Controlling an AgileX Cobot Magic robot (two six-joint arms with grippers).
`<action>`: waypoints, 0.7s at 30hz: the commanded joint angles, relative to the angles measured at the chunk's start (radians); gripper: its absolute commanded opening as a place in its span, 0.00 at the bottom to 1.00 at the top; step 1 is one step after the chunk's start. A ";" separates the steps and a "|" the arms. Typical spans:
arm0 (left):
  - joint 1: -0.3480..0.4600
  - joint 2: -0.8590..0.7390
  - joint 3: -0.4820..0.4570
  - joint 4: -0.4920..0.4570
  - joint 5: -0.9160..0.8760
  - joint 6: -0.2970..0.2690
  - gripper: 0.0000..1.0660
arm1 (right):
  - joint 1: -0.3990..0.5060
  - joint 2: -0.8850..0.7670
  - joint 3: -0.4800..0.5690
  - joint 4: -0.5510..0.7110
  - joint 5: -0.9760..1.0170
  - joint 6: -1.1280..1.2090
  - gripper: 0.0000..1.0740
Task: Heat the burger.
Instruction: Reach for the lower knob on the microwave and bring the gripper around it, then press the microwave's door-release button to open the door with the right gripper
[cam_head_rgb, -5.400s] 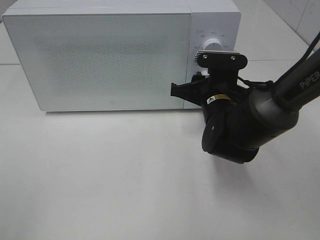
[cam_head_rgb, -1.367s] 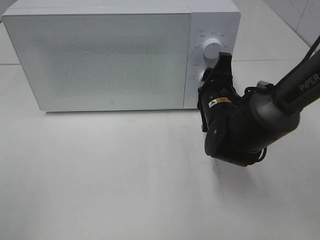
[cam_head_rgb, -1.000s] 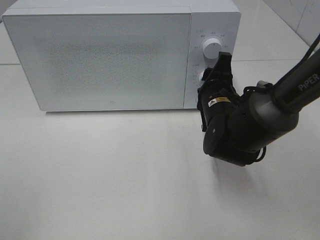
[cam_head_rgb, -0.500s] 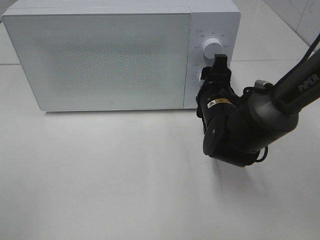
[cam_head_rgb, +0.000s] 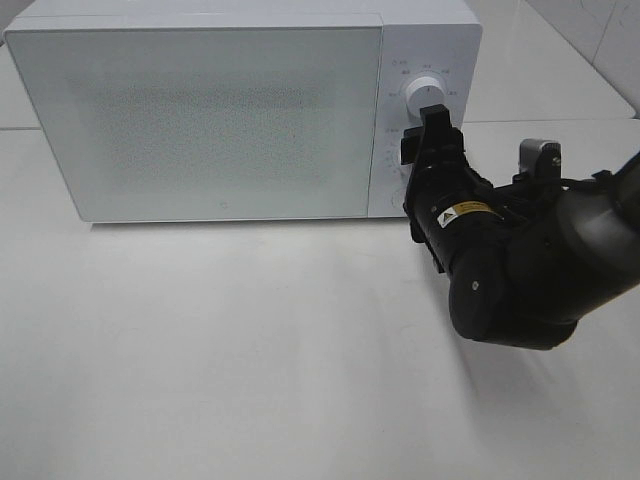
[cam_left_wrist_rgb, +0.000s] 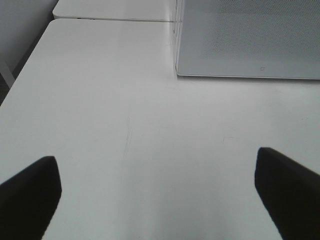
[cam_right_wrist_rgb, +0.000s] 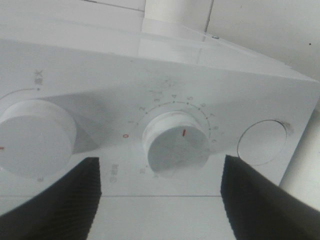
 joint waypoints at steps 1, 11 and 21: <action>0.003 -0.025 0.001 -0.004 0.003 -0.005 0.92 | -0.003 -0.042 0.026 -0.032 0.011 -0.079 0.65; 0.003 -0.025 0.001 -0.004 0.003 -0.005 0.92 | -0.070 -0.232 0.057 -0.140 0.374 -0.623 0.65; 0.003 -0.025 0.001 -0.004 0.003 -0.005 0.92 | -0.165 -0.407 0.057 -0.191 0.826 -1.154 0.65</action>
